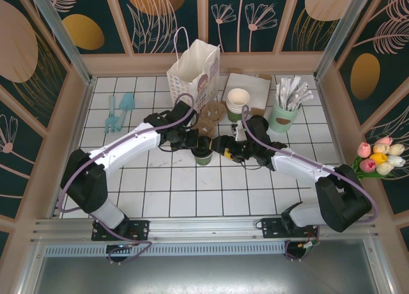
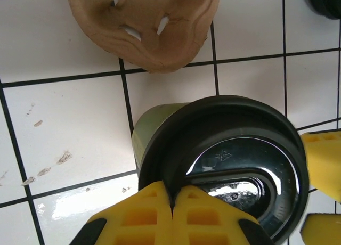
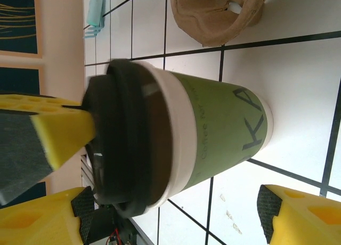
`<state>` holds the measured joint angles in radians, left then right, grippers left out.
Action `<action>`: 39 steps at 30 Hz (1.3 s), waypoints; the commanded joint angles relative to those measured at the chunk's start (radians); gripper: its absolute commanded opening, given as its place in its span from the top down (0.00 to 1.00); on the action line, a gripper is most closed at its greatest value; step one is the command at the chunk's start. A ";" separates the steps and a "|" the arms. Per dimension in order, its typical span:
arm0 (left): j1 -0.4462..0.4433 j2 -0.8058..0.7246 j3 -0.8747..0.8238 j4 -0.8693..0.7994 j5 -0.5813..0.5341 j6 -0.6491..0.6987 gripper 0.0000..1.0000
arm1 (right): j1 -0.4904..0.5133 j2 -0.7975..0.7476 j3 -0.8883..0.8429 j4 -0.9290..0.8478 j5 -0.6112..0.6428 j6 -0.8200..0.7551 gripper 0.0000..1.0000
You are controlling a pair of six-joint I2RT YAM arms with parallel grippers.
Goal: Pack the takeout coffee
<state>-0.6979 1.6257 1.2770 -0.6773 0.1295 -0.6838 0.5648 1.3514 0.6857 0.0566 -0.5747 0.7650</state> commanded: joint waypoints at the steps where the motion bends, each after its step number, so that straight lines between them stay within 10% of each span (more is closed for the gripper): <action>1: -0.005 0.030 0.032 0.001 0.023 0.020 1.00 | 0.009 0.008 0.017 0.035 -0.025 0.002 0.18; 39: -0.023 0.130 0.107 -0.102 0.012 0.066 1.00 | -0.051 -0.120 -0.085 0.124 0.062 0.051 0.61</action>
<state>-0.7147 1.7130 1.3785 -0.7158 0.1493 -0.6388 0.5182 1.2888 0.6174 0.1257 -0.5385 0.8185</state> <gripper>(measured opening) 0.056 0.388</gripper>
